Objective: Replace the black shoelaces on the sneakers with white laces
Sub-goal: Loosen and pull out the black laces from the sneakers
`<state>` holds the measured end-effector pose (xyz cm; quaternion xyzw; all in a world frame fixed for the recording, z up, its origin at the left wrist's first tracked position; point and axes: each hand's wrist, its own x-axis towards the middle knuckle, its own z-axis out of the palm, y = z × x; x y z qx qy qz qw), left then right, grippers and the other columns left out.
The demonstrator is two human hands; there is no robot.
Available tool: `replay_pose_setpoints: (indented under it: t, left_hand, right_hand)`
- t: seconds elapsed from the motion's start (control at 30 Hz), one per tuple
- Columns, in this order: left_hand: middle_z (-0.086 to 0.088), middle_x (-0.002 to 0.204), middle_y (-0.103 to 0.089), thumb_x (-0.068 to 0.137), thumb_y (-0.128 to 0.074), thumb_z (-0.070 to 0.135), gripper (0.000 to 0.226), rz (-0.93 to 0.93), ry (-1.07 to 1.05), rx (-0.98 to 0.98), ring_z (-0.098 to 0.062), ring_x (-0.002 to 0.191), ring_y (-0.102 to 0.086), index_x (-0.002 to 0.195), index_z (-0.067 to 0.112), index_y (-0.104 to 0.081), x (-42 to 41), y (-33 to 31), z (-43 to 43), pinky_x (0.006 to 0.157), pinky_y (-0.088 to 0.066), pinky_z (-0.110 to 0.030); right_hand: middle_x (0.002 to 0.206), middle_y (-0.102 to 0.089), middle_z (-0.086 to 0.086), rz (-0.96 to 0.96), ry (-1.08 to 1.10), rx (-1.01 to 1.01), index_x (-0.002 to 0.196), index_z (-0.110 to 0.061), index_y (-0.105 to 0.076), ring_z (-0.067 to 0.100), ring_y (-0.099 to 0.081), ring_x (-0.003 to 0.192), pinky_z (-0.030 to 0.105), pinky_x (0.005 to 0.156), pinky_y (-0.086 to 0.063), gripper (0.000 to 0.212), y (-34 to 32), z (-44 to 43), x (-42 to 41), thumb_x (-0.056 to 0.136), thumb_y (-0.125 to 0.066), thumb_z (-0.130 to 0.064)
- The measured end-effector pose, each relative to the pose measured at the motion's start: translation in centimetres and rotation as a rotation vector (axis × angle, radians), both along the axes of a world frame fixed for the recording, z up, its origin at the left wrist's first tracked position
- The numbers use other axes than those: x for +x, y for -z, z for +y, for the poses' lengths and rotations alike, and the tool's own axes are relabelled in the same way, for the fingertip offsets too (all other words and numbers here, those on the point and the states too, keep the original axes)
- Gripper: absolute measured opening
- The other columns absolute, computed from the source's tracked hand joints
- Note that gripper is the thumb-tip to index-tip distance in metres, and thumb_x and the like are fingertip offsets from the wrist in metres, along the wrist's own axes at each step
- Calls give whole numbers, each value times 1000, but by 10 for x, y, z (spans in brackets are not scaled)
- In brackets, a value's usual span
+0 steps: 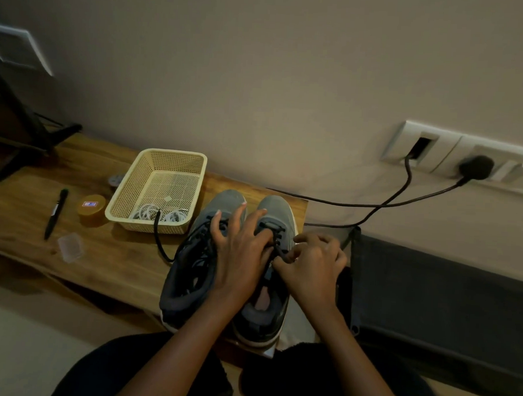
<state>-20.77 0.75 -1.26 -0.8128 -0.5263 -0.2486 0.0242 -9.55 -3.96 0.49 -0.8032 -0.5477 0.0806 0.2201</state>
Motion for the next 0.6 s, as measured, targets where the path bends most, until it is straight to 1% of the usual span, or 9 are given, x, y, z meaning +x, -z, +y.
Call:
replay_pose_setpoints:
  t: [0.1,0.17,0.23,0.33,0.4,0.47,0.5,0.53,0.6]
  left_hand:
    - [1,126,-59,69,-78,21,15,-71,-8,-15,-31,131,-40,74,23,-64,1,0,0,105,-8,-55]
    - [3,126,-59,70,-77,22,14,-120,-22,-28,-29,132,-38,74,23,-63,2,1,2,105,-7,-54]
    - [5,125,-60,72,-76,23,14,-213,-74,-60,-26,134,-35,74,24,-62,2,-1,3,107,-4,-52]
    - [9,130,-55,77,-73,25,11,-317,-178,-130,-22,137,-27,75,26,-62,-2,-11,6,107,-1,-49]
    - [9,136,-48,81,-69,28,7,-284,-182,-173,-19,138,-23,85,28,-63,-7,-15,9,107,0,-45]
    - [9,142,-40,83,-64,26,23,-213,-74,-220,-17,138,-18,105,32,-60,-11,-18,10,108,0,-44]
    - [9,144,-37,82,-63,22,31,-181,12,-220,-18,140,-16,110,34,-58,-11,-19,10,109,1,-44]
    - [9,145,-36,80,-63,20,35,-148,90,-207,-18,141,-14,111,35,-58,-12,-21,8,109,3,-43]
    - [11,147,-35,77,-64,22,29,-59,160,-170,-20,142,-9,102,36,-63,-12,-21,6,108,9,-43]
  right_hand:
    - [123,-55,-7,-7,42,24,80,-16,-74,18,-26,126,37,102,-14,20,1,0,-2,76,-66,-34]
    - [120,-58,-5,-15,66,69,77,-14,-74,21,-29,125,39,101,-16,18,3,0,-6,74,-68,-31]
    - [118,-60,-3,-10,86,104,73,-12,-73,24,-32,124,41,101,-18,17,4,0,-10,72,-70,-28]
    - [120,-58,-5,-20,90,78,76,-14,-73,22,-30,126,40,104,-18,18,5,0,-12,74,-69,-31]
    - [120,-58,-6,-30,86,82,78,-14,-73,21,-29,126,40,104,-18,19,5,0,-13,75,-68,-32]
    - [119,-59,-5,-24,82,108,79,-13,-73,21,-30,125,39,103,-17,20,7,0,-12,75,-68,-32]
    - [118,-60,-4,-23,79,119,80,-13,-74,21,-31,125,38,101,-16,21,8,0,-12,75,-68,-32]
    - [117,-60,-4,-26,77,131,80,-12,-74,22,-31,124,38,100,-15,21,9,0,-12,74,-68,-31]
    - [115,-62,-2,-30,77,159,77,-11,-74,23,-34,123,38,99,-15,19,10,1,-11,72,-70,-29]
